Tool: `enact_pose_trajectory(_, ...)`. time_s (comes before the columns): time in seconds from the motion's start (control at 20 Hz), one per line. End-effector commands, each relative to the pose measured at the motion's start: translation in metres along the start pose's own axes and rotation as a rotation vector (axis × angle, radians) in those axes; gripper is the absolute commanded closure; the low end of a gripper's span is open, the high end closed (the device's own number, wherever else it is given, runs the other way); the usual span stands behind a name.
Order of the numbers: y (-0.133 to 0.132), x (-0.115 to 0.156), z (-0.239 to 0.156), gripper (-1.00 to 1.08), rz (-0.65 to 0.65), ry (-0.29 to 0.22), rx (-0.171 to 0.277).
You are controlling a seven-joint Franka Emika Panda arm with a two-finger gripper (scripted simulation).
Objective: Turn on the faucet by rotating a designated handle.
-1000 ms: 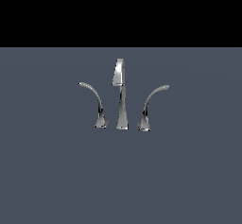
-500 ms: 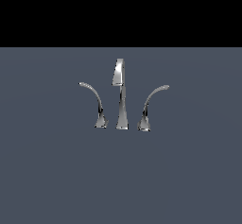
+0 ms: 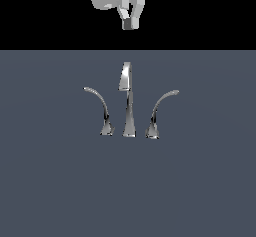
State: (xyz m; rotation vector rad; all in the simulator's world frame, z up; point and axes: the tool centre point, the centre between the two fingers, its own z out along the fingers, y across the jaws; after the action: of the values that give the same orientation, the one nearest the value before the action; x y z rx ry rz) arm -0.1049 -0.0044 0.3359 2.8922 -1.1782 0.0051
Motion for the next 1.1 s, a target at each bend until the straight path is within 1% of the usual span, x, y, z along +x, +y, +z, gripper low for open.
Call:
enact_pose_trajectory(0.0,-0.006,0.013,0.013,1.08,0.071,-0.001,0.002)
enact_pose_trajectory(0.55,-0.017,0.075,0.073,1.08,0.387,-0.007,0.005)
enact_pose_trajectory(1.05,-0.009,0.136,0.129,1.08,0.689,-0.011,0.007)
